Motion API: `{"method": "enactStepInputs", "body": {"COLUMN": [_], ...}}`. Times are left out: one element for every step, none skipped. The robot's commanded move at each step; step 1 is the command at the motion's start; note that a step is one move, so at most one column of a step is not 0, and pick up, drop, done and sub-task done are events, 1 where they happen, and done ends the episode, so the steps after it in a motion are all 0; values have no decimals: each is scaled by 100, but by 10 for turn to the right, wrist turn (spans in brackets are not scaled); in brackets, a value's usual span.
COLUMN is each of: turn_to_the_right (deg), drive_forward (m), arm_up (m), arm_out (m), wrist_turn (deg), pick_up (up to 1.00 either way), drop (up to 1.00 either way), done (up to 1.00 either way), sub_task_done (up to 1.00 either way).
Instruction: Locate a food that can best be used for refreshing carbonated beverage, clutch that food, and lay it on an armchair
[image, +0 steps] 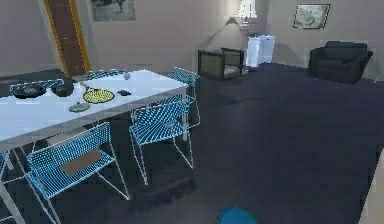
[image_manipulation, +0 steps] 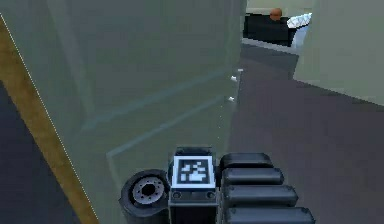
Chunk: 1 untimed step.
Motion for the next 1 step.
{"method": "enactStepInputs", "body": {"turn_to_the_right": [-240], "drive_forward": [0], "arm_up": [0], "arm_out": [0], "wrist_turn": [0], "pick_up": [0], "drop": [0], "done": [0], "sub_task_done": [0]}}
